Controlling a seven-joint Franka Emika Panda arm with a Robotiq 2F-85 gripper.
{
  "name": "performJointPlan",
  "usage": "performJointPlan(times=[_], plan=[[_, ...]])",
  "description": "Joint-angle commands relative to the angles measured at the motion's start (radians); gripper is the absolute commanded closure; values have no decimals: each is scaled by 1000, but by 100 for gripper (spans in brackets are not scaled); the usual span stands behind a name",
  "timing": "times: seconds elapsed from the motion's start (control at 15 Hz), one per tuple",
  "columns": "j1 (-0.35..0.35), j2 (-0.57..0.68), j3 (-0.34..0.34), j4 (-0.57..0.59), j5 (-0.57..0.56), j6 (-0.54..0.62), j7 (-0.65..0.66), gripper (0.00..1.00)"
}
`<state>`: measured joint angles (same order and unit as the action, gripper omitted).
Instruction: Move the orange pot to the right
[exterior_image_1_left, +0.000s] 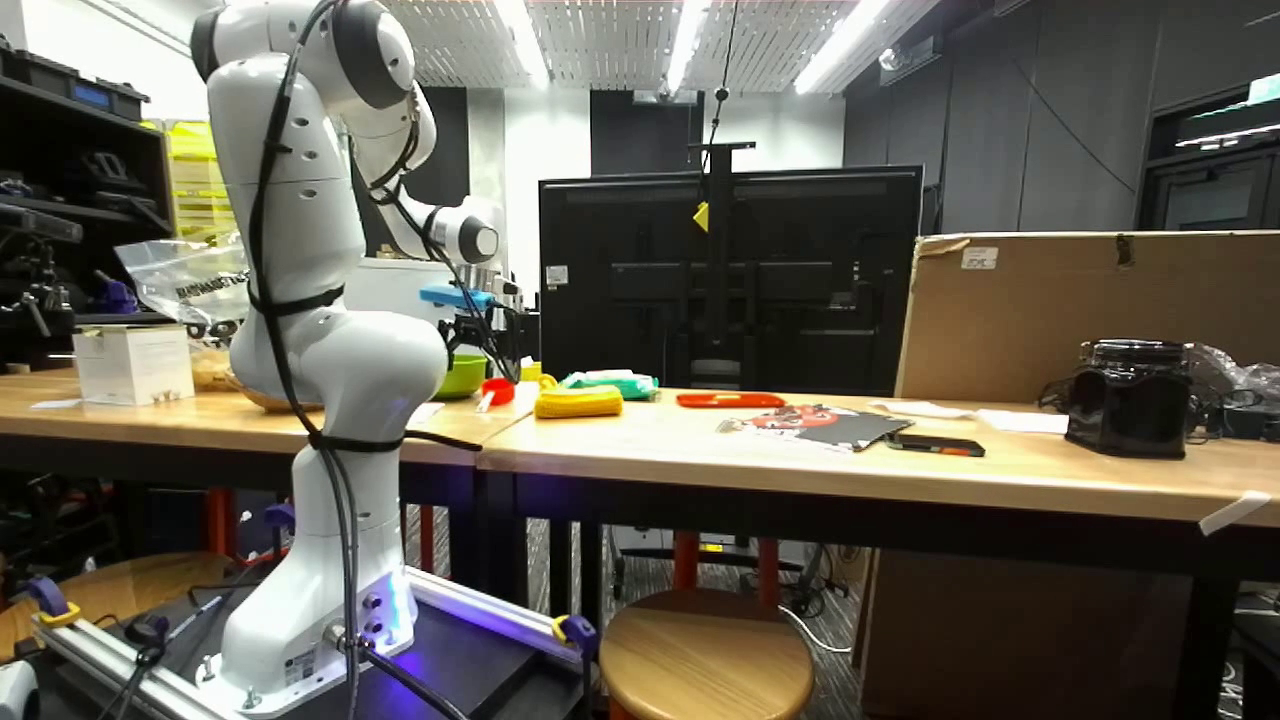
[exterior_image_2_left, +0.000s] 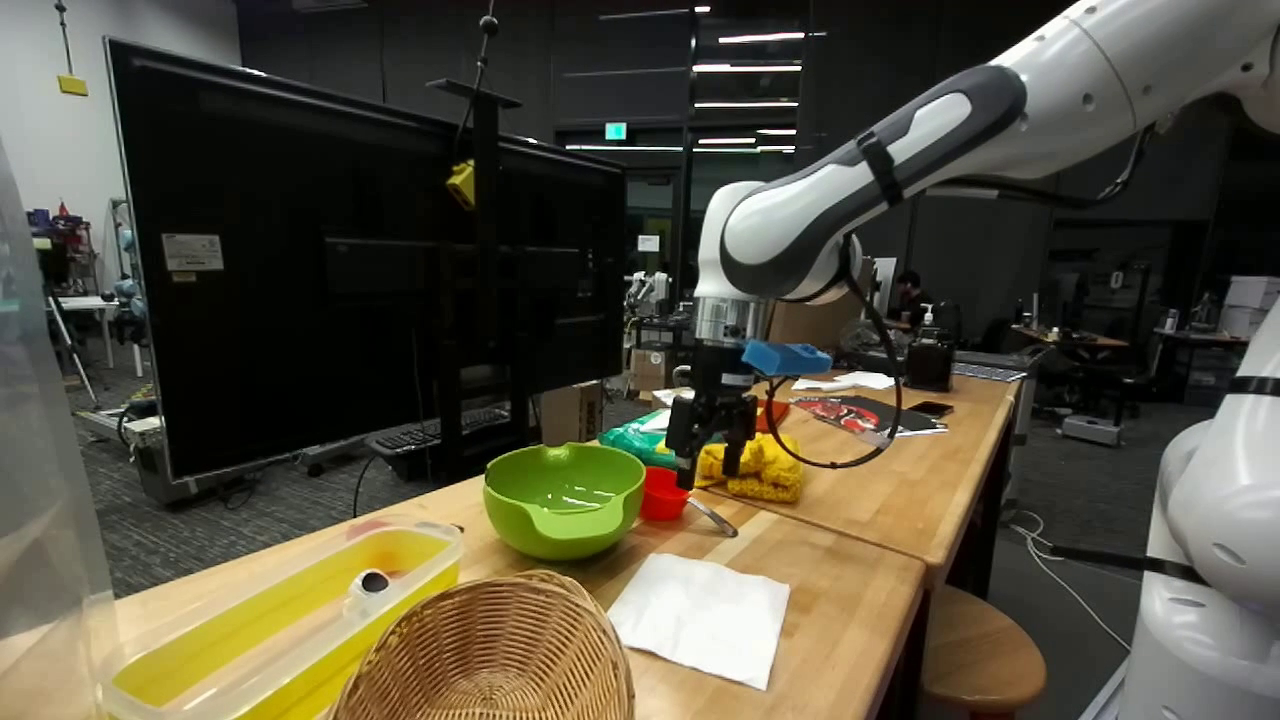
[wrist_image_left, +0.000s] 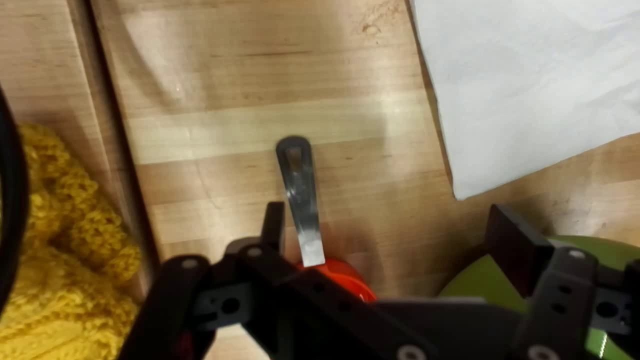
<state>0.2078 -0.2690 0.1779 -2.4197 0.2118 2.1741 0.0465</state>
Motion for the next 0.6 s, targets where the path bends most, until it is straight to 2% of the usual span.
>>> performJointPlan(times=[0.0,0.53], plan=[[7,-21,5,-25,-8,-12,-22,0],[-13,15,4,-17,-155,-105,-40,0]])
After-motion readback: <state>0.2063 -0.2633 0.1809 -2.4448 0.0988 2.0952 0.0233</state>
